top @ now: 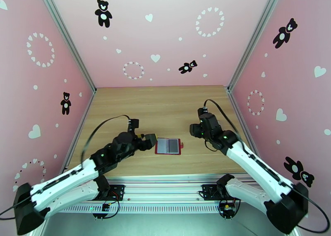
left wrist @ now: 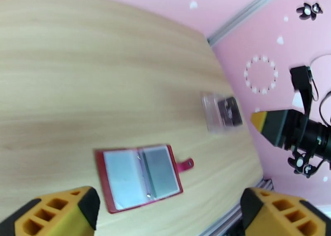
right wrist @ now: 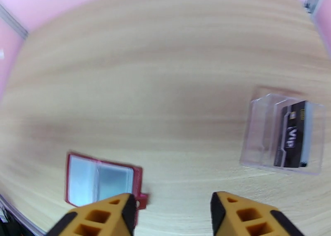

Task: Put the credit cards into the card holder

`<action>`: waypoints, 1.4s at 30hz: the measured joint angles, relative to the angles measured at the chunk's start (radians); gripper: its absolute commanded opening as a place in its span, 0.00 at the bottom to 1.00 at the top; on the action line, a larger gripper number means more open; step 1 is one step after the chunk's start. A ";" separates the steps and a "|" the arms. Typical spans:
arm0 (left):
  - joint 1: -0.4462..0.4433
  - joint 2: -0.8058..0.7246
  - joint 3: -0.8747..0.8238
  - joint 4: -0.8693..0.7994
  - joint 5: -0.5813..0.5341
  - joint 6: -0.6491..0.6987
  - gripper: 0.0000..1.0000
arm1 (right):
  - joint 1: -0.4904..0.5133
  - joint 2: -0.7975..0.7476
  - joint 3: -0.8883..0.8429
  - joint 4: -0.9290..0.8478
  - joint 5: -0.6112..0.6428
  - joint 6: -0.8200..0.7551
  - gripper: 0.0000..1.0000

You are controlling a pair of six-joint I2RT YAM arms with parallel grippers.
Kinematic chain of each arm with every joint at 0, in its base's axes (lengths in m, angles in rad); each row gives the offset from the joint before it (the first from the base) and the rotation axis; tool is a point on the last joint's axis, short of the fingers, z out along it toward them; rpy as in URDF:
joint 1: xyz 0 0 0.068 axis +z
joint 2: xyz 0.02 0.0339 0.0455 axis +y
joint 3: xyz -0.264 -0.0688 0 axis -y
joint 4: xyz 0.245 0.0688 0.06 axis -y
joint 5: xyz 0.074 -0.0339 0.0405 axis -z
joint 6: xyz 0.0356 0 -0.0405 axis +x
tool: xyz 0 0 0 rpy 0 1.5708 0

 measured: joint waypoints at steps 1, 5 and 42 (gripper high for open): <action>0.001 -0.041 -0.008 -0.016 -0.033 0.004 0.99 | -0.002 -0.015 -0.004 0.003 0.021 -0.007 0.80; 0.001 -0.209 -0.074 -0.060 -0.155 0.041 0.99 | -0.018 -0.055 -0.041 0.010 0.108 -0.028 0.95; 0.011 -0.308 -0.122 -0.434 -0.331 0.141 0.94 | -0.534 0.624 0.293 -0.197 -0.042 -0.176 0.70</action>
